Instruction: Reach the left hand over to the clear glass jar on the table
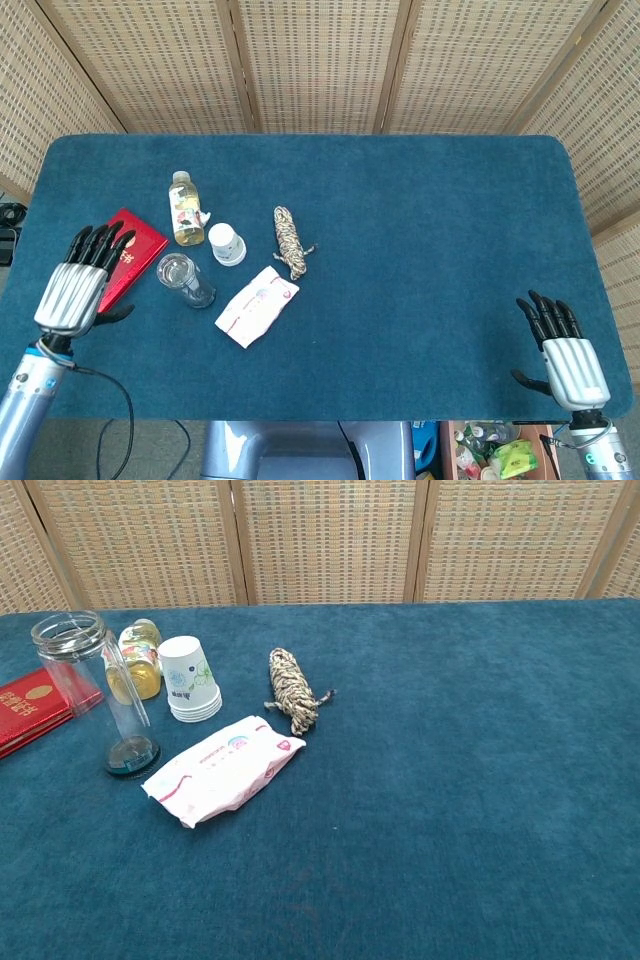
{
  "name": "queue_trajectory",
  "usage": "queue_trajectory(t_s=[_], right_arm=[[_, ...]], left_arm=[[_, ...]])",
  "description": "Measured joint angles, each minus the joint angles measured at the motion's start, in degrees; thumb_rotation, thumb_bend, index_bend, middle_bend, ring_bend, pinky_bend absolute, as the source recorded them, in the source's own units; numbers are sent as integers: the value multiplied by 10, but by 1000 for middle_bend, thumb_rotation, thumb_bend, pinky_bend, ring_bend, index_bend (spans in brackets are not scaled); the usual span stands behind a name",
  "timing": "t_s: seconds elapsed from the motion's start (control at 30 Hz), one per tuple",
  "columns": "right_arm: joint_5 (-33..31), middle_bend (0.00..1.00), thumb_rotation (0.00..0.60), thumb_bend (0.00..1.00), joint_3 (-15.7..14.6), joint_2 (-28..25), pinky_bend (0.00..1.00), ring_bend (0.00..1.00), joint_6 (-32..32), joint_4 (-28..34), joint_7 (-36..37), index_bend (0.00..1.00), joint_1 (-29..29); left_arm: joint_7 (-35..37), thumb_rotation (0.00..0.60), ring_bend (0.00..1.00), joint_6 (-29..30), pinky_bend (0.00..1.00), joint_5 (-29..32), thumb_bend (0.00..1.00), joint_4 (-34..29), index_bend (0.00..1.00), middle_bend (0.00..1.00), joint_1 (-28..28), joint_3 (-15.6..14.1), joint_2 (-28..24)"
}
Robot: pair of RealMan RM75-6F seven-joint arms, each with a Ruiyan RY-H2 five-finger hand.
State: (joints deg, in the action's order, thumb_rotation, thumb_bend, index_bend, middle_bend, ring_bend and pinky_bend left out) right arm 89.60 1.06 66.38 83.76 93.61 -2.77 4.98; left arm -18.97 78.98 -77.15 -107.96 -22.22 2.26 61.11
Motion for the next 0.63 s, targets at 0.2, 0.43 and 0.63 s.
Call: queue_trajectory(t_s=[0.2, 0.43, 0.63], right_arm=[[10, 0, 600, 0, -1, 4, 0, 0, 10, -4, 1, 3, -2], [12, 0, 600, 0, -1, 6, 0, 0, 10, -3, -4, 3, -2], [11, 0, 600, 0, -3, 9, 0, 0, 5, -4, -10, 3, -1]], left_arm=[[-13, 600, 0, 58, 0, -51, 79, 30, 0, 0, 63, -52, 18], [-36, 600, 0, 89, 0, -65, 78, 77, 0, 0, 114, -79, 43], [-18, 600, 0, 87, 0, -60, 78, 113, 0, 0, 132, -87, 62]])
